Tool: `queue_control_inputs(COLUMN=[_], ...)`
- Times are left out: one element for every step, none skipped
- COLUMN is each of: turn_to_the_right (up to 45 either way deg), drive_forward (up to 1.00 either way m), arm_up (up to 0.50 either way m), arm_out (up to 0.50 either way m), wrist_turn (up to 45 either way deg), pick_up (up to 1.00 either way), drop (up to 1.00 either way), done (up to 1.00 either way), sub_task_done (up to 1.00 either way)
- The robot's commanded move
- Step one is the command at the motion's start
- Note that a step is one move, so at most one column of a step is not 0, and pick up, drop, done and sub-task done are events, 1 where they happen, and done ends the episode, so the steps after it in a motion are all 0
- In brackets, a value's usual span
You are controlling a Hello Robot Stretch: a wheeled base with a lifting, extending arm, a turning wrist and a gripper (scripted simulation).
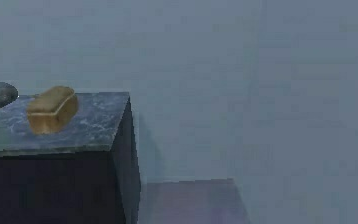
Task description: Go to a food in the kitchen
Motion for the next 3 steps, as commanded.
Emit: queue_control_inputs(turn_to_the_right=[0.0,-36.0,0.0], drive_forward=[0.15,0.0,0.0], arm_up=[0.0,0.0,0.0], arm_out=[0.0,0.0,0.0], wrist_turn=[0.0,0.0,0.0], pick_up=[0.0,0.0,0.0], drop=[0.0,0.0,0.0], done=[0.0,0.0,1.0], sub_task_done=[0.0,0.0,0.0])
